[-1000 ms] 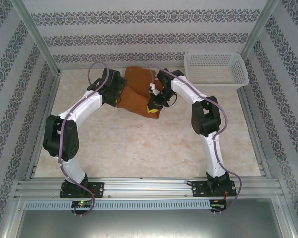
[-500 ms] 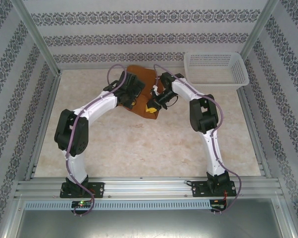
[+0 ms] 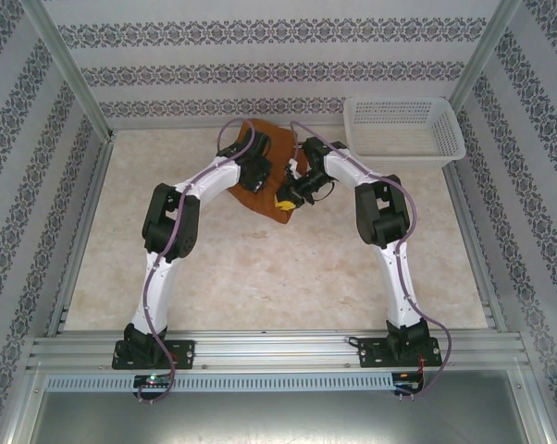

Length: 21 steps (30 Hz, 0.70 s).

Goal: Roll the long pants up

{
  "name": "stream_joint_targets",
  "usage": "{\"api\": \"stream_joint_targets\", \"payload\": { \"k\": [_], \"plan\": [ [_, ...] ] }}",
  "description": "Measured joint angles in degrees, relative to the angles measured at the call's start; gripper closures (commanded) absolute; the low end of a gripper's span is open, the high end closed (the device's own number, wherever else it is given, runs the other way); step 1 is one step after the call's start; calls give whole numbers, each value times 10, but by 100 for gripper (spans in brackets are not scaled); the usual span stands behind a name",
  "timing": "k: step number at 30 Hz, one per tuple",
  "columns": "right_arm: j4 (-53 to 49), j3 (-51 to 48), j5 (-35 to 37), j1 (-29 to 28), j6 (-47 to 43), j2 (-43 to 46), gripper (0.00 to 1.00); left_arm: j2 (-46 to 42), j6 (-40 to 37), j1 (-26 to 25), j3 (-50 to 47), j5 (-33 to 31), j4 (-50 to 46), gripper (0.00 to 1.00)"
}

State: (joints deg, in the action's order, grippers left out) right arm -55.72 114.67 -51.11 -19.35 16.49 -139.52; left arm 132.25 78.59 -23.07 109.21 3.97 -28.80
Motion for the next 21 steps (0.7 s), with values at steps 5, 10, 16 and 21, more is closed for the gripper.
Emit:
{"api": "stream_joint_targets", "payload": {
  "k": [5, 10, 16, 21],
  "plan": [
    [-30, -49, 127, -24, -47, 68, 21, -2, 0, 14, -28, 1, 18, 100],
    [-33, -74, 307, -107, -96, 184, 14, -9, 0, 22, -45, 6, 34, 100],
    [14, -75, 509, -243, -178, 252, 13, -10, -2, 23, -50, 15, 40, 100],
    [83, -131, 649, -286, -271, 236, 9, -11, -6, 33, -51, 41, 41, 100]
  ]
}}
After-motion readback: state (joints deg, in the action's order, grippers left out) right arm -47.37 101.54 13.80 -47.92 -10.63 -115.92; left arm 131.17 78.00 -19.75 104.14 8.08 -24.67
